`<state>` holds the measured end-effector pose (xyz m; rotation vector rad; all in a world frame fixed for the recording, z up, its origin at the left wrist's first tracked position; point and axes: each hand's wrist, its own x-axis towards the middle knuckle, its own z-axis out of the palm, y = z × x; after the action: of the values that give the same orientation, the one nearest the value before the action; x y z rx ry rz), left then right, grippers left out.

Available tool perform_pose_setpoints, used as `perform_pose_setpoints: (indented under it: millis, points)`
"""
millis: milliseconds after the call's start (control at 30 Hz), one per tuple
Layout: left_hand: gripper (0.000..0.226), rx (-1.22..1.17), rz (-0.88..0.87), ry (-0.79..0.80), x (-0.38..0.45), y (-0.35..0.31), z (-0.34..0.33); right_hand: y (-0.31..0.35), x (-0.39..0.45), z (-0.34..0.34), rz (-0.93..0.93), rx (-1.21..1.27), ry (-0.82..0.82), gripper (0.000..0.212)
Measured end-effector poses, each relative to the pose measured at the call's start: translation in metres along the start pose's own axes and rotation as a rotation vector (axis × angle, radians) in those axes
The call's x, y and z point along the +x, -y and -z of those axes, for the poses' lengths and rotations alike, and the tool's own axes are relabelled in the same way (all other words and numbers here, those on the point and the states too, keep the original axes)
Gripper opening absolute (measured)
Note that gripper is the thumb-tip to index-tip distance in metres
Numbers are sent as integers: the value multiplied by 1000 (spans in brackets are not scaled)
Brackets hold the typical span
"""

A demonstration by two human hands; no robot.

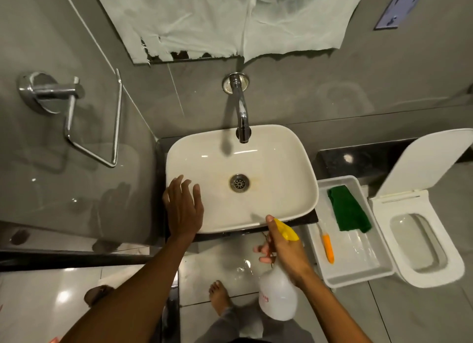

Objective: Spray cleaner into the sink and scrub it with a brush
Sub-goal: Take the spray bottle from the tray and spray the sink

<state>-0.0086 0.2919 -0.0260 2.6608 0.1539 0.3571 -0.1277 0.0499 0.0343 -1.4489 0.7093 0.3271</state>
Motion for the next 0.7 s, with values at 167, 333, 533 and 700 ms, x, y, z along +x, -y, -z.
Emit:
perform_pose_setpoints:
  millis: [167,333,533,700]
  points:
    - [42,5,10,33,-1,3,-2,1,0,19,31,8,-137,53]
    - [49,15,14,41,-2,3,-3,1,-6,44,167,-39,-333,62]
    - [51,16,13,46,-2,4,-3,-4,-12,52,52,28,-318,56]
    - [53,18,17,46,-2,4,-2,-11,-20,34,2,-46,-147,56]
